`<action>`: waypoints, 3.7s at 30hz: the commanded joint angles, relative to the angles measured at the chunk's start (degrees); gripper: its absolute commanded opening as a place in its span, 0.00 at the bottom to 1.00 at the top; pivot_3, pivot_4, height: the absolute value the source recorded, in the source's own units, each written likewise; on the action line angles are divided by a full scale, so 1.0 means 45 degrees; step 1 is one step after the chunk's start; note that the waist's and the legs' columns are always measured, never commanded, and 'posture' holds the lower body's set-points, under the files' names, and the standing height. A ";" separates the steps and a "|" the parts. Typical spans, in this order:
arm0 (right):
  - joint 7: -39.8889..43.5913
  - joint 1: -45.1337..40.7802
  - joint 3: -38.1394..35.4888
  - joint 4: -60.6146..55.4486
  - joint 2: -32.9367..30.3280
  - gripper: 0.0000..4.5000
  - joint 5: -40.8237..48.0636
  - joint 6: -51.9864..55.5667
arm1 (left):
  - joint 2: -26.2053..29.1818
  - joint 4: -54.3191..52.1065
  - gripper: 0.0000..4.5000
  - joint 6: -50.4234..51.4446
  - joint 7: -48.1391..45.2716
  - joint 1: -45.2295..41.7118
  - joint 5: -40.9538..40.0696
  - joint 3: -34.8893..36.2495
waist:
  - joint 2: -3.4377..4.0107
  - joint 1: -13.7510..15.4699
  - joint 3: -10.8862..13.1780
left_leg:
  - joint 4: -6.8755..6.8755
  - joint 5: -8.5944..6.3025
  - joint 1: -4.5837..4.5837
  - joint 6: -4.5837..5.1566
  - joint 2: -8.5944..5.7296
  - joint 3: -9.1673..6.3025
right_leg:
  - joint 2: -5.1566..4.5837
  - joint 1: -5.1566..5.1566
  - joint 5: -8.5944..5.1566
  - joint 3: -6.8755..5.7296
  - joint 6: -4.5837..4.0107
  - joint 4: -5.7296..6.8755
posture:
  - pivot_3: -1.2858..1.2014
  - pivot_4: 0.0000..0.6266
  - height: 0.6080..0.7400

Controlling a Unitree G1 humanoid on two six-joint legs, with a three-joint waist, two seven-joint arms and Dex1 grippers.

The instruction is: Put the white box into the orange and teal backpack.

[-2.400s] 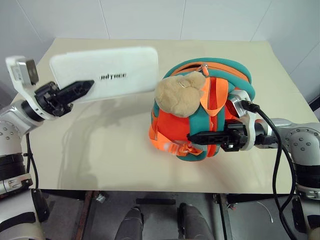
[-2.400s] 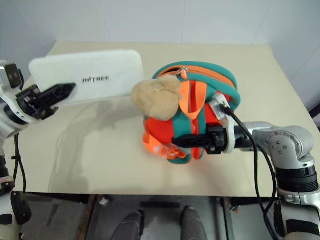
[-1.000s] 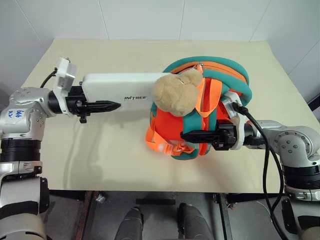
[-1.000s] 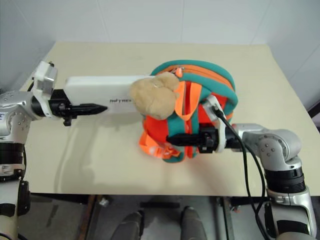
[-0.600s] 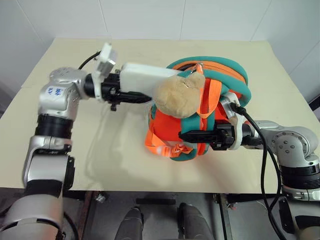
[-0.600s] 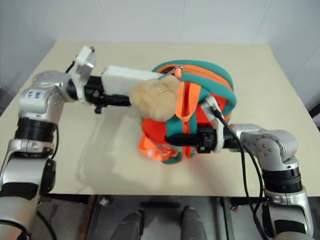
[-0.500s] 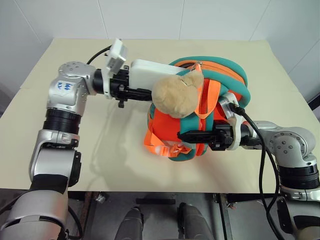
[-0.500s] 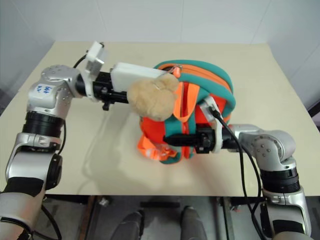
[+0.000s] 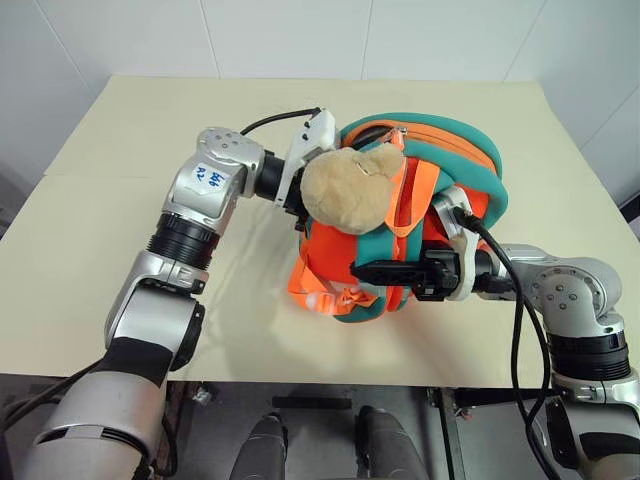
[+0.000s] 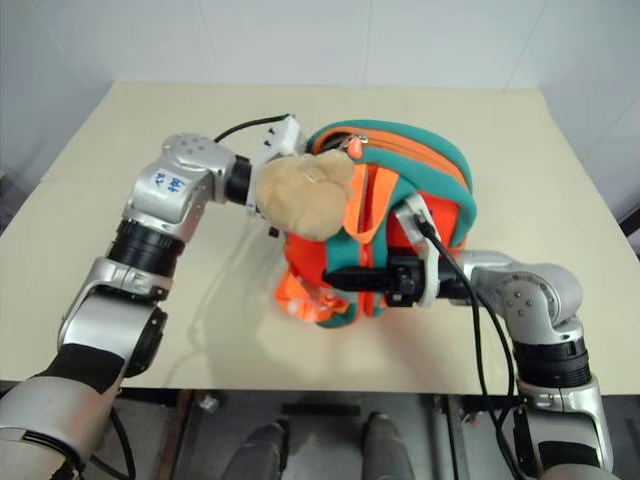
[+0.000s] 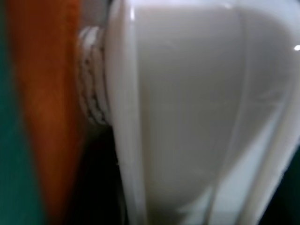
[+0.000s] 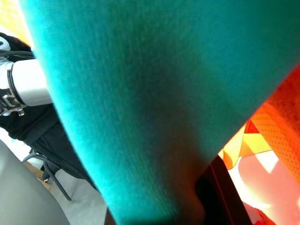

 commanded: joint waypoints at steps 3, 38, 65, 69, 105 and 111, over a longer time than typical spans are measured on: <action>-0.0242 0.0149 -0.0025 -0.0585 0.0184 0.03 0.0189 -0.0139 | 0.0024 -0.1792 0.66 0.0594 -0.0357 -0.0015 -0.0529 0.0232 | 0.0001 -0.0033 0.0000 | -0.0003 0.0000 -0.0001 0.0000 0.0000 0.0000 | 0.0000 -0.0001 0.0000 0.0001 0.0000 0.0005 | 0.52 0.24 1.00; -0.0582 0.0442 -0.0029 -0.0500 0.0240 0.03 -0.0267 -0.0538 | 0.6097 -0.3121 1.00 0.5058 -0.2483 0.1554 -0.6066 0.5295 | 0.0004 -0.0091 0.0001 | 0.0005 0.0002 0.0012 -0.0003 0.0008 -0.0001 | 0.0004 -0.0014 -0.0004 0.0005 -0.0007 0.0084 | 0.52 0.24 1.00; -0.0521 0.0060 0.0405 0.0032 0.0922 0.03 -0.0665 -0.0968 | 0.2711 -0.8123 1.00 0.7646 0.1958 0.2264 -0.8229 0.2815 | 0.0003 -0.0032 0.0001 | 0.0016 0.0015 0.0043 -0.0020 0.0003 -0.0001 | 0.0010 -0.0005 -0.0004 0.0028 -0.0015 0.0081 | 0.52 0.24 1.00; -0.0543 0.0075 0.0398 0.0028 0.0983 0.03 -0.0678 -0.0999 | 0.2215 -0.7948 1.00 0.7476 0.2557 0.2103 -0.7839 0.2378 | 0.0003 -0.0017 0.0001 | 0.0019 0.0015 0.0043 -0.0020 0.0001 -0.0001 | 0.0010 0.0003 -0.0003 0.0029 -0.0014 0.0076 | 0.52 0.24 1.00; -0.0843 0.0184 0.0310 -0.0016 0.1301 0.03 -0.0662 -0.0911 | 0.6758 -0.5641 0.48 0.7976 0.0180 0.2581 -0.8226 0.4486 | 0.0004 -0.0192 0.0001 | -0.0004 0.0013 0.0049 -0.0017 0.0008 -0.0001 | 0.0015 0.0001 -0.0006 0.0030 -0.0017 0.0063 | 0.52 0.24 1.00; -0.0934 0.0223 0.0278 -0.0015 0.1342 0.03 -0.0623 -0.0899 | 0.7225 -0.4987 0.48 0.7875 0.0434 0.3468 -0.7815 0.4503 | 0.0004 -0.0236 0.0001 | -0.0003 0.0014 0.0055 -0.0017 0.0011 -0.0001 | 0.0017 0.0001 -0.0007 0.0029 -0.0021 0.0076 | 0.52 0.24 1.00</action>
